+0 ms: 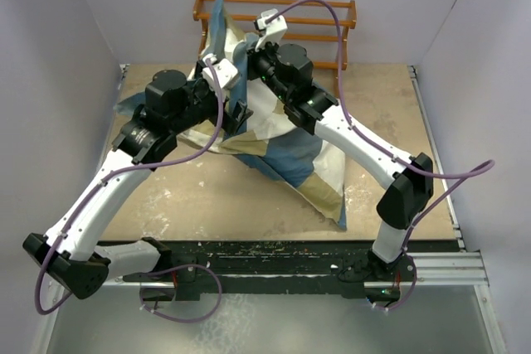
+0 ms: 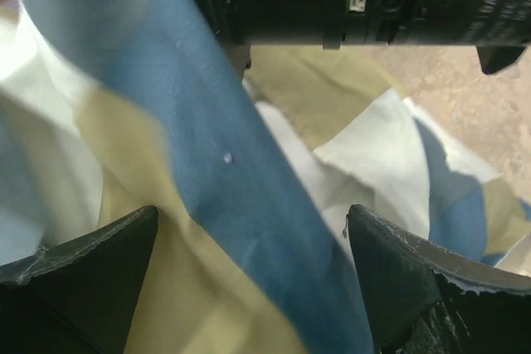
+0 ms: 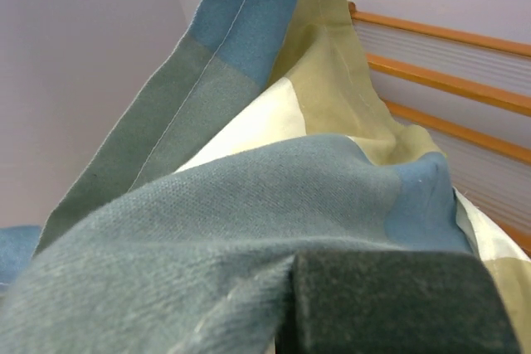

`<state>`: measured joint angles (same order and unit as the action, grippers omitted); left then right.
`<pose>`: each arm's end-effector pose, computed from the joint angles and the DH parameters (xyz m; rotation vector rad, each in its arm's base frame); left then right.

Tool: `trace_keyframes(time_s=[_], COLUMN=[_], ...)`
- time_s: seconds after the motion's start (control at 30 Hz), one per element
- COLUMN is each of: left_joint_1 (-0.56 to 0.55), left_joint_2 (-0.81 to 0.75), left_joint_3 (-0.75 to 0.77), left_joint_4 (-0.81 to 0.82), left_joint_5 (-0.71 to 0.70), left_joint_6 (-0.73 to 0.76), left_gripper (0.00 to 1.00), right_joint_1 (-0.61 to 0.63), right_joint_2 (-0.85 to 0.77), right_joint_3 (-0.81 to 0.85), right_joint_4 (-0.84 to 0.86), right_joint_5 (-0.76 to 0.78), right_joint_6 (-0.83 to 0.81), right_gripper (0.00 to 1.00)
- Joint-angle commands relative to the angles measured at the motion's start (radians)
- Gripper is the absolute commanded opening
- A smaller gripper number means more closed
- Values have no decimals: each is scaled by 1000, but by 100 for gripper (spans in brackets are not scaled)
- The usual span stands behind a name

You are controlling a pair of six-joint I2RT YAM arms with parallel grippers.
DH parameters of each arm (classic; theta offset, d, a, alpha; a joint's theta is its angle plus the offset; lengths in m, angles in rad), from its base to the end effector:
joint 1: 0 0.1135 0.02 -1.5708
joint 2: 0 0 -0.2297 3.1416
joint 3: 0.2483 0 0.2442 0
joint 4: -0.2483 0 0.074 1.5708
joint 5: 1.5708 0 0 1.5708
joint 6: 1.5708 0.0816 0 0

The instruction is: Remove the pillowcase from the pillow

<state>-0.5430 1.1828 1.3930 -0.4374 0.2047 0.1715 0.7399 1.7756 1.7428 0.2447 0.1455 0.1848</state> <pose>0.2500 -0.1703 0.3995 0.7713 1.6437 -0.4484 0.3452 0.2991 0.4232 -0.2599 1.3693 0.6760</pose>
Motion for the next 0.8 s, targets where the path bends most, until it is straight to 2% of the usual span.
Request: trace_keyframes(time_s=[0.0, 0.13, 0.17, 0.23, 0.27, 0.33, 0.37, 0.4, 0.43, 0.53, 0.57, 0.63, 0.77], left_joint_1=[3, 11, 19, 53, 77, 113, 121, 123, 125, 125, 124, 124, 124], left_joint_2=[39, 53, 53, 44, 33, 15, 7, 4, 5, 18, 24, 44, 99], left_joint_3=[33, 6, -4, -9, -12, -14, -14, -6, 8, 64, 86, 148, 315], left_joint_4=[123, 155, 172, 195, 219, 281, 316, 346, 362, 410, 431, 446, 420], left_joint_5=[98, 15, -28, -97, -118, -158, -166, -165, -160, -136, -119, -68, 46], left_joint_6=[-98, -67, -53, -51, -54, -43, -21, 4, 33, 106, 129, 159, 188], left_gripper=[99, 100, 94, 76, 64, 26, 12, 4, 0, 0, 0, 0, 0], right_joint_1=[39, 65, 69, 73, 73, 73, 73, 73, 73, 72, 72, 69, 16], right_joint_2=[-26, -17, -22, -40, -54, -82, -96, -111, -127, -179, -199, -247, -331], right_joint_3=[149, 200, 203, 192, 180, 142, 125, 105, 86, 24, 4, -43, -122], right_joint_4=[34, 6, 3, 6, 10, 21, 26, 30, 33, 47, 63, 92, 104], right_joint_5=[18, 23, 27, 32, 36, 43, 46, 45, 38, 10, 14, 13, -72], right_joint_6=[5, -10, -17, -20, -21, -28, -32, -32, -31, -30, -32, -55, -76], right_gripper=[0, 0, 0, 0, 0, 0, 0, 0, 0, 0, 4, 14, 43])
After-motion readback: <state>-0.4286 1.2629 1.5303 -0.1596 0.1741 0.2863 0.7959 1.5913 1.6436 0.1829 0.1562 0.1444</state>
